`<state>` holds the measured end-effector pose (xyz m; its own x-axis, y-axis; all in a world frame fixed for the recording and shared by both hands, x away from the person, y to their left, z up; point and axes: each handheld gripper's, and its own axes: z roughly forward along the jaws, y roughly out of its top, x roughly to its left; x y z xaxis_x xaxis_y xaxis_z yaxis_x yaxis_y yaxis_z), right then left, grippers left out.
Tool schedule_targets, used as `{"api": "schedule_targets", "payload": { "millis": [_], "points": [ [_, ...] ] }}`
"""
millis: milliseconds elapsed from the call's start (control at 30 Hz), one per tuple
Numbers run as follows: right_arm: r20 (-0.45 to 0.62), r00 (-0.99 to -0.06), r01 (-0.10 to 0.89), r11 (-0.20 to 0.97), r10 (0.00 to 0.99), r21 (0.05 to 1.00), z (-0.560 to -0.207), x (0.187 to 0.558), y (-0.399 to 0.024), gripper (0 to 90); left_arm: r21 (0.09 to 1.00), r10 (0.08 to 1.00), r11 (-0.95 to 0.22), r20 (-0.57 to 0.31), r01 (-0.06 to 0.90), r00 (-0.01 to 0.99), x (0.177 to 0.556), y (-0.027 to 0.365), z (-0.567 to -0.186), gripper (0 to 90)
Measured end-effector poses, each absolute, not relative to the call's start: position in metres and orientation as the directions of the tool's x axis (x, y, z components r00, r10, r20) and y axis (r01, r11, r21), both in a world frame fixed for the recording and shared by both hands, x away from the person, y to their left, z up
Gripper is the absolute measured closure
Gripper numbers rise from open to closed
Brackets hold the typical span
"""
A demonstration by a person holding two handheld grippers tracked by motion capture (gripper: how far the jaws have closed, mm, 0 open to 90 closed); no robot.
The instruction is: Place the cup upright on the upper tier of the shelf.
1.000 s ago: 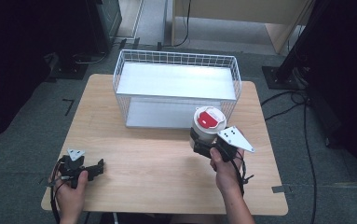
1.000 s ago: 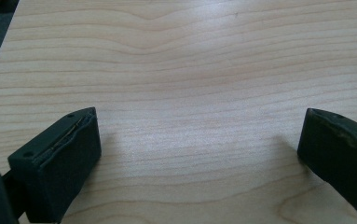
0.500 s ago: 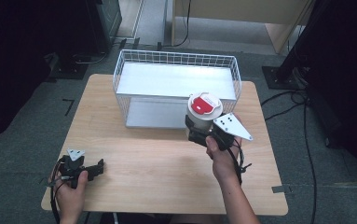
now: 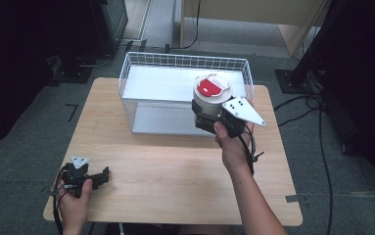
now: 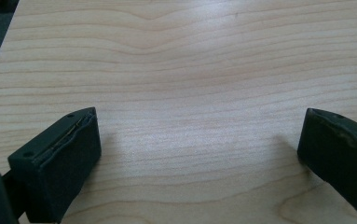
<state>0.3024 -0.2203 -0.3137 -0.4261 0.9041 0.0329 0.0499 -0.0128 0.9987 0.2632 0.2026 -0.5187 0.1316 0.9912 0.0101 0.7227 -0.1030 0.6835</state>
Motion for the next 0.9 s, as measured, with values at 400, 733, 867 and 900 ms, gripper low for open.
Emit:
{"api": "schedule_targets", "payload": {
  "millis": [400, 733, 867, 900],
  "points": [
    [0.040, -0.429, 0.034, -0.029, 0.903, 0.999, -0.290, 0.338, -0.202, 7.5, 0.684, 0.991, -0.102, 0.009, 0.722, 0.131, 0.263, 0.203, -0.519, 0.0],
    [0.042, -0.403, 0.070, -0.015, 0.914, 0.997, -0.292, 0.374, -0.187, 7.5, 0.684, 0.991, -0.102, 0.009, 0.722, 0.131, 0.263, 0.203, -0.519, 0.0],
    [0.040, -0.381, 0.083, -0.009, 0.924, 0.997, -0.294, 0.391, -0.182, 7.5, 0.684, 0.991, -0.102, 0.009, 0.722, 0.131, 0.263, 0.203, -0.519, 0.0],
    [0.040, -0.381, 0.083, -0.009, 0.924, 0.997, -0.294, 0.391, -0.182, 7.5, 0.684, 0.991, -0.102, 0.009, 0.723, 0.131, 0.263, 0.203, -0.519, 0.0]
  ]
}}
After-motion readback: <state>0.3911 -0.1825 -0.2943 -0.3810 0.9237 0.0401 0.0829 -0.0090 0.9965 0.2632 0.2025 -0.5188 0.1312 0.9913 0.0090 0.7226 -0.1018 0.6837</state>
